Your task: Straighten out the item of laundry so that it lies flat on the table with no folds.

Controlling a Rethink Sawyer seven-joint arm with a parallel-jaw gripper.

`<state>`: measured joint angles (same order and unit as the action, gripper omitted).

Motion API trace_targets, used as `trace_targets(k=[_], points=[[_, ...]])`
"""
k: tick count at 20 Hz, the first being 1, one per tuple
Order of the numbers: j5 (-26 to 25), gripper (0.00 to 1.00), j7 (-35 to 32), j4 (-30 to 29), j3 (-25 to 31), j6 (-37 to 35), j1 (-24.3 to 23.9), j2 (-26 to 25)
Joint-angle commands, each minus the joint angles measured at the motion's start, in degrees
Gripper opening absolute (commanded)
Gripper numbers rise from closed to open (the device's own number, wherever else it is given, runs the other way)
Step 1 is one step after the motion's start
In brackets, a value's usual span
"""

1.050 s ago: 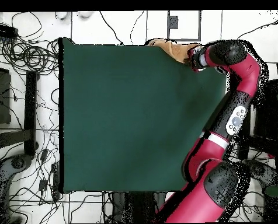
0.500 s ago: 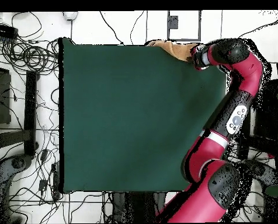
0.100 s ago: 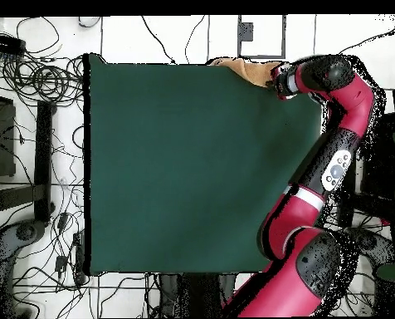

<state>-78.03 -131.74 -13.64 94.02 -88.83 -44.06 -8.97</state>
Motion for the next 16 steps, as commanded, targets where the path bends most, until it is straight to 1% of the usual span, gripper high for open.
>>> trace_targets(k=[1,8,10,14,16], points=[[-2.2,1.0,13.4,1.4,-0.8,2.1,0.4,-4.6],[-2.1,1.0,13.4,1.2,-1.2,1.7,0.5,-4.5],[-1.8,1.0,12.4,1.4,-0.8,1.9,0.4,-4.8],[-2.3,1.0,13.3,1.8,0.1,2.9,0.2,-5.4],[-1.8,1.0,13.2,1.4,-0.7,3.1,0.3,-5.1]])
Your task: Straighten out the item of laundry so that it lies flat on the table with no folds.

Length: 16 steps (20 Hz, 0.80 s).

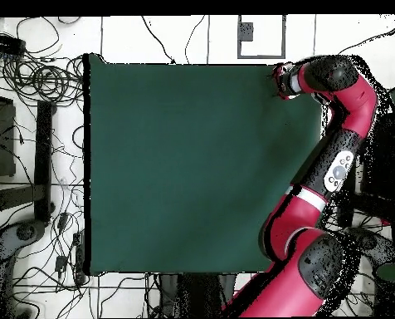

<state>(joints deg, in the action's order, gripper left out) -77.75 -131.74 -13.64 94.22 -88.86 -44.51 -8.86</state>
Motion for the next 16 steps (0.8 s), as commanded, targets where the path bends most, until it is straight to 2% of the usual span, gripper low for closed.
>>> trace_targets(k=[1,9,15,16], points=[[-1.9,1.0,13.5,1.2,-1.2,3.8,0.7,-5.3],[-1.3,1.0,15.6,0.3,-2.3,9.2,0.1,-6.3],[-0.2,1.0,14.9,0.0,-2.8,9.7,0.0,-6.5],[0.0,0.0,14.8,0.1,-2.8,9.8,0.0,-6.6]])
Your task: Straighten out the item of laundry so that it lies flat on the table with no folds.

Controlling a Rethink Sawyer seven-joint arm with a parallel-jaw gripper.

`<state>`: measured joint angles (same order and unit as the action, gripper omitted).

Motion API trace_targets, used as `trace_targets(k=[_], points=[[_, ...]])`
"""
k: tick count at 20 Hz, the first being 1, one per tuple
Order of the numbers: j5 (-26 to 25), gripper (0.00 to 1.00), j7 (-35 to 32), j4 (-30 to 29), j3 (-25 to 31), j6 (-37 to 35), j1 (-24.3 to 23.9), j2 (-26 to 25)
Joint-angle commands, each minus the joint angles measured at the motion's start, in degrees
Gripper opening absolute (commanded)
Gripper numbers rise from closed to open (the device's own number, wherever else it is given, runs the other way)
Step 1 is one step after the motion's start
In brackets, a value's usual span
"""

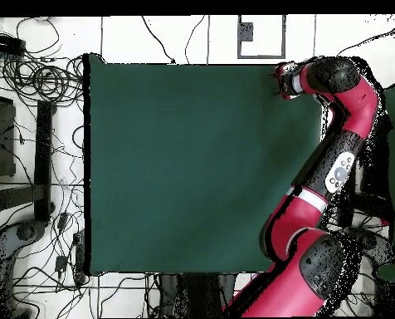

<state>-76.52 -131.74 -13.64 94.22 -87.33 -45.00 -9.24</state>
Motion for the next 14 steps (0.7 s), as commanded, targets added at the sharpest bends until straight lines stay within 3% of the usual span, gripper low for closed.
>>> trace_targets(k=[1,14], points=[[-1.2,0.0,14.8,0.1,-2.6,8.3,0.5,-6.3],[-0.9,0.0,16.1,-0.1,-3.4,10.0,0.9,-5.6]])
